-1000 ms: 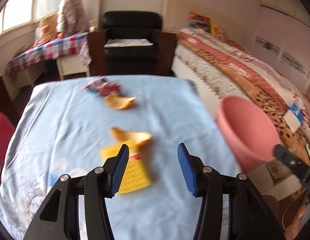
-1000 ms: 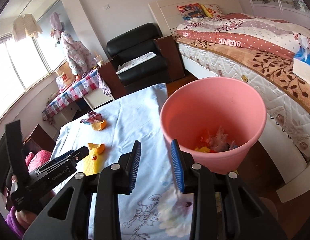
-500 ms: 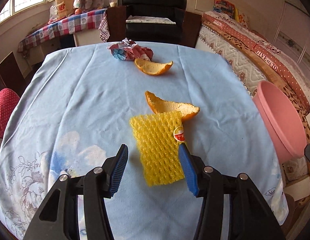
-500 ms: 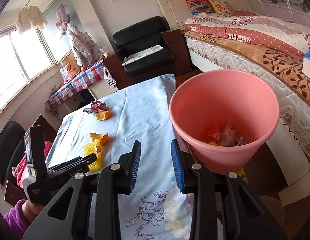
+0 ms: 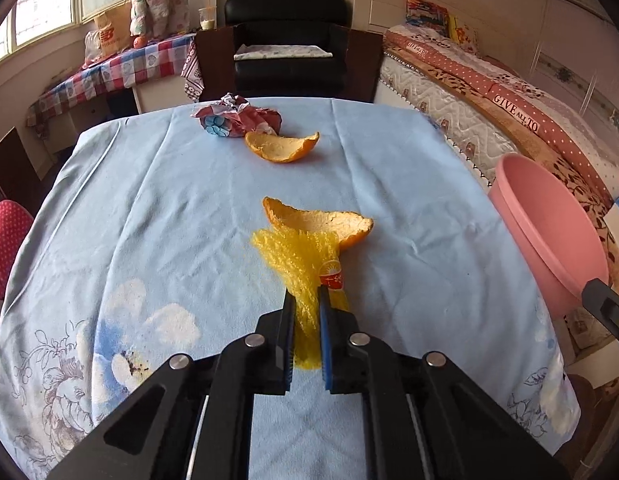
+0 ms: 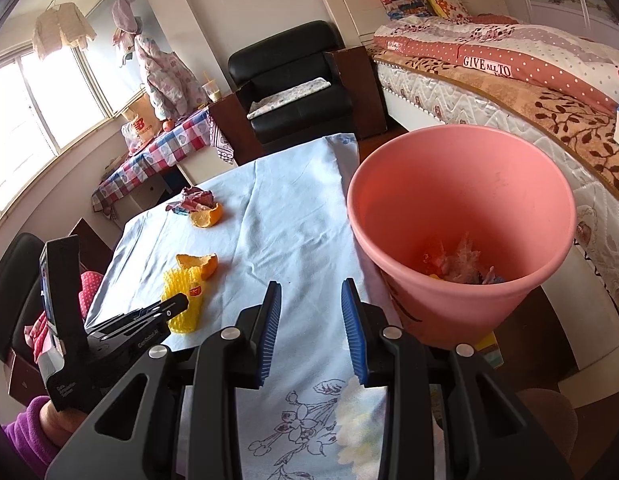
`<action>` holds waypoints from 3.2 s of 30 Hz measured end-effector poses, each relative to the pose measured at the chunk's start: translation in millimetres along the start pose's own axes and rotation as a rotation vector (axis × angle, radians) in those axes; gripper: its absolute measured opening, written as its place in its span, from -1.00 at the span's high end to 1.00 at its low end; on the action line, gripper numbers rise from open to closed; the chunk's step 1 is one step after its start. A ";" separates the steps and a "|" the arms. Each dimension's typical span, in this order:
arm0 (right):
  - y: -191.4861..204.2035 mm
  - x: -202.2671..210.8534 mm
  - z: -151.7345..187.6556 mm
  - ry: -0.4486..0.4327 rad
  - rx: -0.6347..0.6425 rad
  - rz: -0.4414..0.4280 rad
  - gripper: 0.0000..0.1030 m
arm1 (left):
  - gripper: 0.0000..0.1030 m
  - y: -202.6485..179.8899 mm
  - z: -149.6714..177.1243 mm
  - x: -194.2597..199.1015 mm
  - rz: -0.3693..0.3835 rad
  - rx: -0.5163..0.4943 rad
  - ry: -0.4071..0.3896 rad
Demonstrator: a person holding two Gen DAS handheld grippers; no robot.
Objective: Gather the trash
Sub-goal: 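Grasp the yellow foam net with the left gripper and lift it, then move the right gripper toward the orange peel while the left holds the yellow net, then grasp the orange peel with the right gripper and lift it, then carry the yellow net and orange peel over the pink bucket with both tools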
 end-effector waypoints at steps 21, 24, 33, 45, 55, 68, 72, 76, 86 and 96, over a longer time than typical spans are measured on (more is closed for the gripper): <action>55.0 9.7 8.7 0.007 0.027 -0.065 0.38 | 0.83 63.3 -23.4 69.8 0.036 0.095 -0.136; 64.9 11.8 4.3 -0.018 0.046 -0.101 0.38 | 0.83 78.4 -23.0 81.0 0.035 0.115 -0.153; 85.2 -18.1 -8.2 0.050 0.052 -0.098 0.38 | 0.83 116.6 -32.4 110.1 0.023 0.137 -0.217; 118.9 -91.6 -33.7 0.102 0.091 -0.082 0.38 | 0.83 158.8 -47.0 101.9 -0.001 0.186 -0.211; 124.3 -132.5 -26.4 0.176 0.118 -0.081 0.38 | 0.83 165.3 -45.1 78.9 -0.018 0.188 -0.166; 125.6 -143.2 -18.9 0.187 0.133 -0.096 0.88 | 0.83 155.0 -44.4 70.4 -0.028 0.164 -0.152; 131.2 -129.8 -21.8 0.153 0.186 -0.097 0.89 | 0.83 150.2 -46.3 72.6 -0.021 0.157 -0.158; 135.3 -110.0 -23.8 0.120 0.221 -0.106 0.89 | 0.83 139.1 -48.1 75.6 -0.008 0.145 -0.163; 127.9 -59.2 -30.1 0.047 0.223 -0.114 0.90 | 0.83 100.5 -50.5 80.1 0.026 0.105 -0.170; 82.6 -24.4 -36.4 -0.010 0.163 -0.067 0.90 | 0.83 38.0 -55.1 83.6 0.081 0.020 -0.180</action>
Point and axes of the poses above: each gripper's, at about its wrist camera, not at the fingertips, and x roughly against the way its jaws point, y to its left, z to its underside, the point moved 10 cm from there along -x, roughly the way its jaws point, and after that the axes turned 11 degrees about x, right-handed, at the moved point
